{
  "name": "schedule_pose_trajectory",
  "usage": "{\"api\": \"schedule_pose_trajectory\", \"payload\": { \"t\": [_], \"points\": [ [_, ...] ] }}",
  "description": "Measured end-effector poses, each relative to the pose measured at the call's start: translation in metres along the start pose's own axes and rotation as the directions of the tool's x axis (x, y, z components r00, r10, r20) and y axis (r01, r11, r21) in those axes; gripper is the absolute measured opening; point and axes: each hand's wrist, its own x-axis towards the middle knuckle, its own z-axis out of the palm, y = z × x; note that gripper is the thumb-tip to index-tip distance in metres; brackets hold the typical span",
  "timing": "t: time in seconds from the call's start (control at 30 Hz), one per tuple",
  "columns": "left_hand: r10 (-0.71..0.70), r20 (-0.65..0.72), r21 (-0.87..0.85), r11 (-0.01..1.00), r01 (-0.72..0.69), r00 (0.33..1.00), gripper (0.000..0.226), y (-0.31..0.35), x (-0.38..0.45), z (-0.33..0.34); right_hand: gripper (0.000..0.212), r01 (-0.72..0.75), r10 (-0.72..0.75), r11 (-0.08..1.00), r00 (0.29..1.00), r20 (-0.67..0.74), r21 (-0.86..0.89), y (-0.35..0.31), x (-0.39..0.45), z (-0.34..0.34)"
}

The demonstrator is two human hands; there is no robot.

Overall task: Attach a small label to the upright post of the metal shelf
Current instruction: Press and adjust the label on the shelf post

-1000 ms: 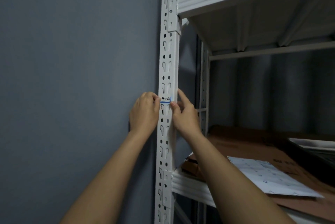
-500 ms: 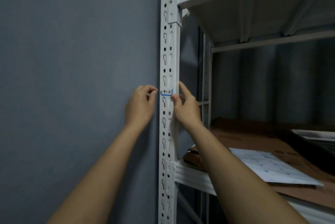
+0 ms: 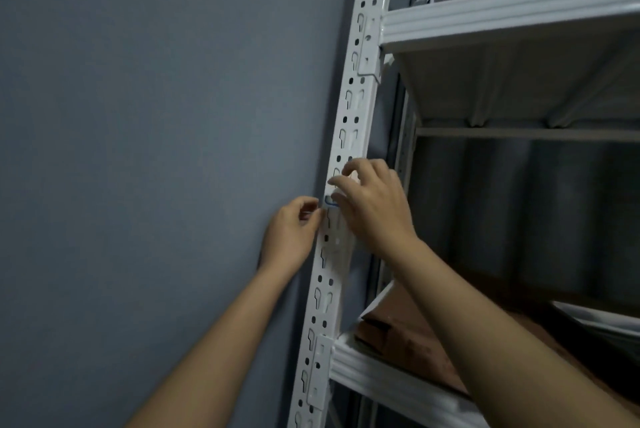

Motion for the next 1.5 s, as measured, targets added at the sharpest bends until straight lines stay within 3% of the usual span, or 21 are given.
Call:
{"api": "schedule_pose_trajectory", "payload": {
  "t": [0.07,0.2,0.33,0.43,0.53,0.8,1.17,1.4,1.5],
  "points": [
    [0.018,0.027,-0.028,0.999,-0.017,0.999,0.013,0.001,-0.001,0.002,0.013,0.145,-0.137,0.987,0.983,0.124,-0.061,0.007,0.016,0.000],
    [0.023,0.049,-0.074,0.997,-0.020,0.999,0.008,-0.003,-0.001,0.005,0.012,0.351,-0.302,0.934,0.872,0.386,-0.061,0.012,0.036,-0.005],
    [-0.014,0.054,-0.143,0.990,0.021,0.998,0.012,-0.007,0.000,0.012,0.014,0.463,-0.386,0.884,0.802,0.455,-0.068,0.011,0.043,-0.008],
    [-0.096,0.034,-0.215,0.971,0.101,0.995,0.003,-0.010,0.006,0.014,0.008,0.526,-0.430,0.848,0.762,0.484,-0.074,0.010,0.048,-0.008],
    [-0.148,0.095,-0.375,0.911,0.173,0.984,0.006,-0.013,0.012,0.015,0.013,0.573,-0.452,0.816,0.708,0.543,-0.067,0.008,0.052,-0.011],
    [-0.184,0.130,-0.427,0.876,0.222,0.974,0.004,-0.010,0.012,0.016,0.028,0.595,-0.415,0.799,0.655,0.632,-0.092,-0.001,0.058,-0.012],
    [-0.197,0.195,-0.458,0.848,0.266,0.961,0.008,-0.007,0.007,0.013,0.029,0.558,-0.398,0.824,0.689,0.605,-0.094,0.003,0.049,-0.012],
    [-0.177,0.213,-0.422,0.870,0.254,0.961,0.016,-0.006,0.008,0.011,0.029,0.479,-0.357,0.877,0.706,0.611,-0.042,0.005,0.047,-0.013],
    [-0.162,0.193,-0.386,0.894,0.227,0.968,0.022,-0.005,0.007,0.012,0.028,0.364,-0.293,0.931,0.734,0.612,0.010,0.006,0.050,-0.018]
  ]
}}
